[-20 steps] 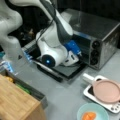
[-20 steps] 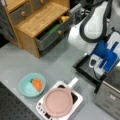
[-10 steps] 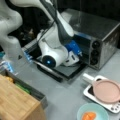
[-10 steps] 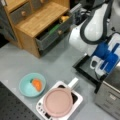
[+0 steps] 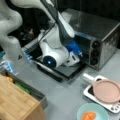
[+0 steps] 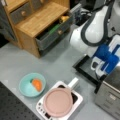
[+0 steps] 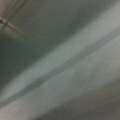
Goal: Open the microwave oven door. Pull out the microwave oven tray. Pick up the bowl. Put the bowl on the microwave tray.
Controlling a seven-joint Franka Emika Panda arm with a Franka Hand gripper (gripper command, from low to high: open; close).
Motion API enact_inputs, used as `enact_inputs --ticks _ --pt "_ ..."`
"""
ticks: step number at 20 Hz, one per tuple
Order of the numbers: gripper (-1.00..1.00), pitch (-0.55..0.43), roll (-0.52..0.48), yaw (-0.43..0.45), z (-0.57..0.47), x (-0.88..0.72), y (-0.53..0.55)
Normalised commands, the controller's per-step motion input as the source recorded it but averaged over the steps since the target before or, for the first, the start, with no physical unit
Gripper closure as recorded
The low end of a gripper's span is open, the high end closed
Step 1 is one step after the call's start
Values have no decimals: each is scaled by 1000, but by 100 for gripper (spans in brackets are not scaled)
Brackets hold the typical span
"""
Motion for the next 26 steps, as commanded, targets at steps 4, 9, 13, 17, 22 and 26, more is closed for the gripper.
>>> enact_inputs --ticks 4,9,13,17,22,26 --pt "100 -78 150 -86 -199 102 117" --pt "100 -80 135 -59 -206 81 104" --pt "100 -68 143 -44 -195 48 97" --pt "100 -49 134 -44 -176 29 70" --pt "100 -3 70 13 -63 18 -159" --pt "100 16 34 66 13 41 -377"
